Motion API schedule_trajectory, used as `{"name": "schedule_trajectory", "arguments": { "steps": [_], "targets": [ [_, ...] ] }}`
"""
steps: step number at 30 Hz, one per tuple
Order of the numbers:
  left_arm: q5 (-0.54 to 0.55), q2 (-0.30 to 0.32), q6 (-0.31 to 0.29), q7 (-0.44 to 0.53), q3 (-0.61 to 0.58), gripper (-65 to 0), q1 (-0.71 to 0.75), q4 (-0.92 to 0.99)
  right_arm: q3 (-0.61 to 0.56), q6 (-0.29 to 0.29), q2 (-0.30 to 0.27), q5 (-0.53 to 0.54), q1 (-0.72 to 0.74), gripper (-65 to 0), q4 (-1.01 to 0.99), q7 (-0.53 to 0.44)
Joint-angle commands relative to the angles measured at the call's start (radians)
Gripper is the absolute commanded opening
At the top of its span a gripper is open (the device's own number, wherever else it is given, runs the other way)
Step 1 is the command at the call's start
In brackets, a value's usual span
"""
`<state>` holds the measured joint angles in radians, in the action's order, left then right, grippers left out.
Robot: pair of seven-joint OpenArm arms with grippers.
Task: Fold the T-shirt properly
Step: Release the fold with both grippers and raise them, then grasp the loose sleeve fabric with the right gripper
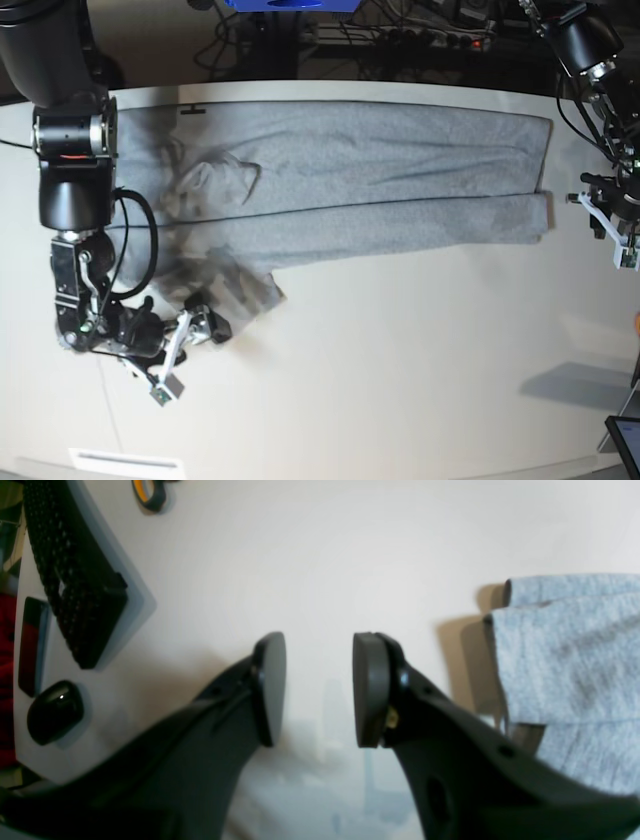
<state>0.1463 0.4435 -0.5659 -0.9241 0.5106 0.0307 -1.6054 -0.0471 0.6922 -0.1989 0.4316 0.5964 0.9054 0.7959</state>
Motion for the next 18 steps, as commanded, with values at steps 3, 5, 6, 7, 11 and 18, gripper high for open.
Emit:
{"name": "schedule_trajectory", "arguments": {
  "steps": [3,5,6,7,11,18],
  "targets": [
    [0.0,0.022,0.007,0.015,0.007,-42.3,-0.016,-0.014,-0.01,0.006,-0.006,0.008,0.081,-6.7,-0.113,-0.066],
    [0.0,0.022,0.007,0.015,0.007,-42.3,-0.016,-0.014,-0.012,0.006,0.002,0.008,0.116,-6.4,-0.222,-0.108],
    [0.0,0.022,0.007,0.015,0.007,-42.3,-0.015,-0.013,-0.013,0.006,0.002,0.008,0.132,-6.2,-0.271,-0.134],
    [0.0,0.022,0.007,0.015,0.007,-42.3,-0.013,-0.013,-0.02,0.006,0.002,0.008,0.141,-6.2,-0.305,-0.155],
    [0.0,0.024,0.007,0.015,0.007,-42.3,-0.012,0.003,-0.086,0.006,0.002,0.008,0.164,-6.1,-0.357,-0.221],
    [0.0,0.022,0.007,0.017,0.007,-42.3,-0.012,0.015,-0.138,0.006,0.005,0.008,0.165,-5.9,-0.362,-0.26]
  ]
}}
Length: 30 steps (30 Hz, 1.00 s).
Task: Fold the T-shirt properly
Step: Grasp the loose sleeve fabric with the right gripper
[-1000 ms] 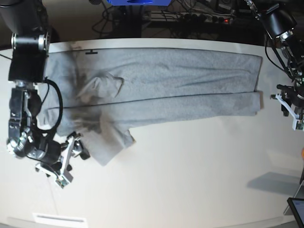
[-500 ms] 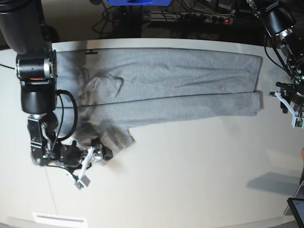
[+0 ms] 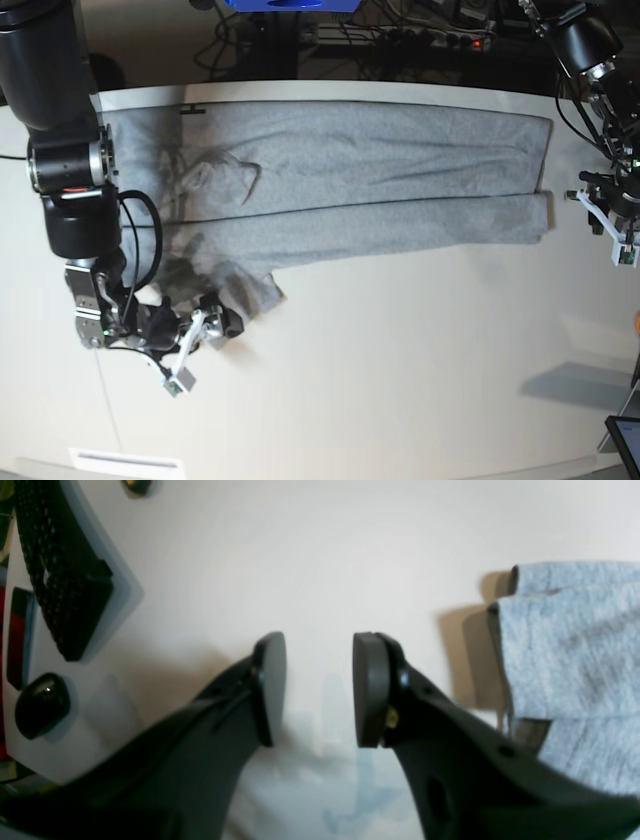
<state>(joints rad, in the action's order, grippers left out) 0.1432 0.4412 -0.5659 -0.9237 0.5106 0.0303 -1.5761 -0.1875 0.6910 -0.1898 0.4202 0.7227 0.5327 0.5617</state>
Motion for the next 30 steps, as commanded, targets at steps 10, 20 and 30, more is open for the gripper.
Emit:
{"name": "schedule_trajectory", "arguments": {
  "steps": [10,20,30],
  "targets": [
    [0.002,0.023,0.007,0.016,0.007,-42.3,-0.011,-0.014,0.001,0.007,-0.007,0.019,0.036,-5.9,-0.085,-0.058],
    [0.002,0.025,0.007,0.016,0.007,-42.3,-0.011,-0.014,0.004,0.007,0.013,0.019,0.011,-6.8,-0.087,-0.055],
    [0.002,0.026,0.007,0.016,0.003,-42.3,-0.013,-0.014,0.004,0.007,0.013,0.019,-0.016,-7.7,-0.076,-0.016]
  ]
}}
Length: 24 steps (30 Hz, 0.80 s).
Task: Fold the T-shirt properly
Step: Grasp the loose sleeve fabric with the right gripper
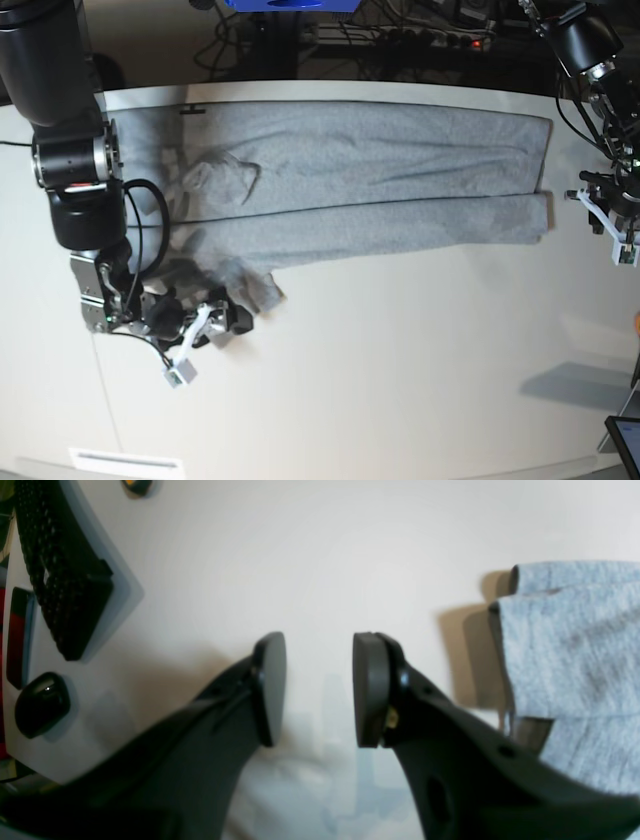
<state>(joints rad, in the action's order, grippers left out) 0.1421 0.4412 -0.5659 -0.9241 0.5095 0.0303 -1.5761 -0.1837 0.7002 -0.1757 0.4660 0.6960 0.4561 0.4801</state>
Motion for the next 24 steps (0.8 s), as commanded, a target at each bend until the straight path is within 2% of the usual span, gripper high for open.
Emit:
{"name": "schedule_trajectory", "arguments": {
  "steps": [1,5,11,15,16,24],
  "targets": [
    [0.003,0.025,0.007,0.017,0.002,-42.3,-0.014,-0.014,0.0,-0.002,-0.002,-0.026,0.012,-9.4,0.0,0.067],
    [0.003,0.023,0.007,0.017,0.001,-42.3,-0.017,-0.014,0.0,-0.002,-0.002,-0.026,0.017,-27.7,0.0,0.068],
    [0.003,0.021,0.007,0.017,0.001,-42.3,-0.016,-0.014,-0.001,-0.002,-0.002,-0.026,0.018,-46.0,0.0,0.07],
    [0.003,0.021,0.007,0.017,0.001,-42.3,-0.016,-0.014,0.0,-0.002,-0.002,-0.026,0.018,-63.4,0.0,0.072],
    [0.003,0.021,0.007,0.017,0.001,-42.3,-0.016,-0.014,0.0,-0.002,-0.002,-0.026,0.018,-65.0,0.0,0.072],
    [0.003,0.021,0.007,0.017,0.001,-42.3,-0.017,-0.014,0.008,-0.002,-0.008,-0.023,0.009,-64.7,0.068,0.15]
  ]
}}
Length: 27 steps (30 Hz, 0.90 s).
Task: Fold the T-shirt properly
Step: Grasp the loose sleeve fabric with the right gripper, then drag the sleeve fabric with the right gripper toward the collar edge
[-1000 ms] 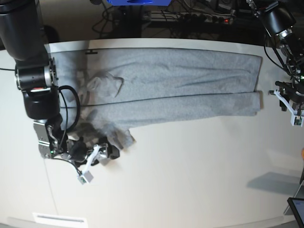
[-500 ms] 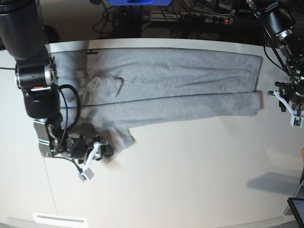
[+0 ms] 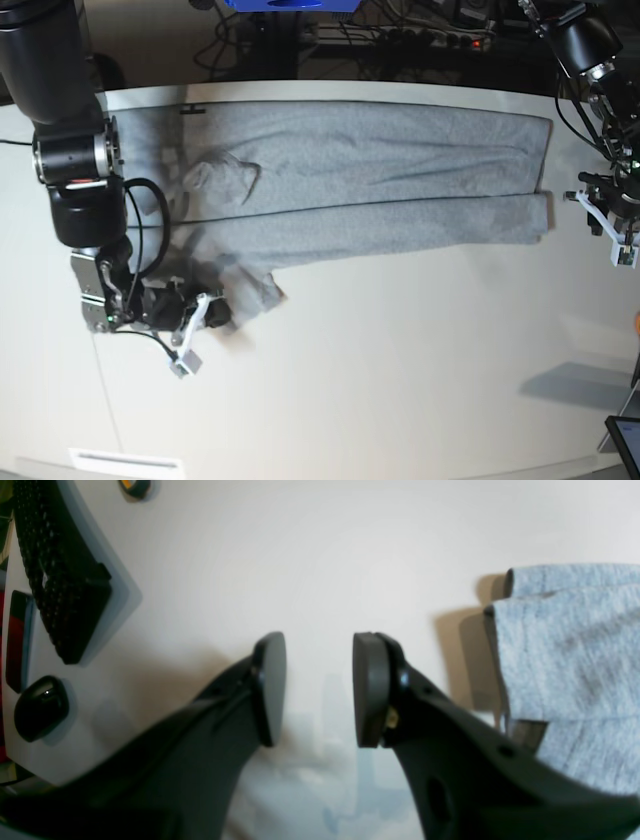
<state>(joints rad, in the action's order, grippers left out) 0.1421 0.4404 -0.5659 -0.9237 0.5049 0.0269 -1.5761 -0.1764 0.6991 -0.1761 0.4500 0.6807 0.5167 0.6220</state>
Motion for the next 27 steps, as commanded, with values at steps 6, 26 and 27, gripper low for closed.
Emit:
{"name": "schedule_trajectory", "arguments": {
  "steps": [6,26,27],
  "targets": [
    [0.003,0.022,0.007,0.016,0.005,-42.3,-0.018,-0.014,0.015,-0.001,-0.009,-0.006,-0.063,-64.7,0.234,0.086],
    [0.003,0.027,0.007,0.018,0.002,-42.3,-0.02,0.029,0.229,-0.001,-0.007,-0.009,-0.295,-64.7,0.816,0.35],
    [0.003,0.027,0.007,0.019,0.002,-42.3,-0.02,0.036,0.239,-0.001,-0.007,-0.009,-0.307,-64.7,0.845,0.367]
  ]
}}
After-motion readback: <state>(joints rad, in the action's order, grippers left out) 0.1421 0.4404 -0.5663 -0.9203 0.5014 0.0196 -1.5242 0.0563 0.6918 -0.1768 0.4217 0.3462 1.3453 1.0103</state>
